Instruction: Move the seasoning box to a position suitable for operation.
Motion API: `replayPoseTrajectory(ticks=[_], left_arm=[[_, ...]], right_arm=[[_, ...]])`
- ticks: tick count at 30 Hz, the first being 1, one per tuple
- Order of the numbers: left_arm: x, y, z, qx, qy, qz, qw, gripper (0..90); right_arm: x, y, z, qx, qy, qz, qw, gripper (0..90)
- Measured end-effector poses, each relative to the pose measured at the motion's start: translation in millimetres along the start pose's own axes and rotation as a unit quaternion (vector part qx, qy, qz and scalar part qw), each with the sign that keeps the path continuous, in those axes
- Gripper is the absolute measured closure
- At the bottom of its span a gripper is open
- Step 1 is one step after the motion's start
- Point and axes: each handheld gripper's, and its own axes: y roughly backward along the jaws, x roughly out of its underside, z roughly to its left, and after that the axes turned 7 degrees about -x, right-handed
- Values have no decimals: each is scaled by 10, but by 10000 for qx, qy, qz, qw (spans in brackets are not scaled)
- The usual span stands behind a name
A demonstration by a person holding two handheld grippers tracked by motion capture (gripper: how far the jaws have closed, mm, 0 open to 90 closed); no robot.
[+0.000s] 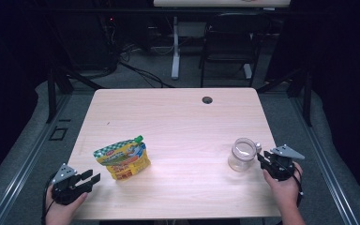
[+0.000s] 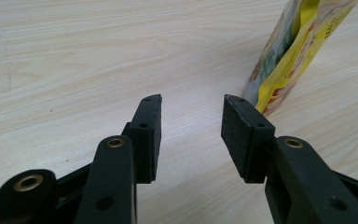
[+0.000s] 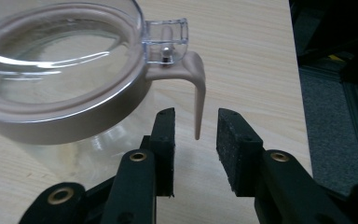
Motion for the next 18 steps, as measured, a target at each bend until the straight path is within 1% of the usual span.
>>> replayPoseTrajectory(ticks=[2,3,4,5,6,9,11,12,13,15,18], left_arm=[[2,-2,1,0,3,6,10000,585],[4,-3,4,-9,11,12,10000,587],[4,-3,4,-9,11,12,10000,588],[5,-3,5,-12,24,10,10000,588],[4,-1,9,-4,28,26,10000,589],[5,-2,17,18,56,33,10000,598],[7,-3,17,17,60,29,10000,598],[10,-5,15,5,54,35,10000,598],[10,-5,15,5,54,35,10000,599],[10,-5,15,14,46,45,10000,600],[13,-9,18,19,46,31,10000,600]], right_arm=[[-7,-14,-8,11,-16,21,10000,678],[-26,-43,-36,-64,-22,45,10000,688],[-26,-43,-36,-64,-22,45,10000,688],[-33,-54,-44,-112,-30,33,9999,695],[-49,-87,-60,-200,-58,35,9998,703],[-70,-125,-57,-163,13,113,9998,717],[-74,-142,-56,-178,30,95,9998,726],[-82,-164,-53,-170,85,122,9997,743],[-82,-164,-53,-170,85,122,9997,743],[-89,-206,-58,-213,86,107,9997,770],[-97,-229,-61,-209,30,104,9997,788]])
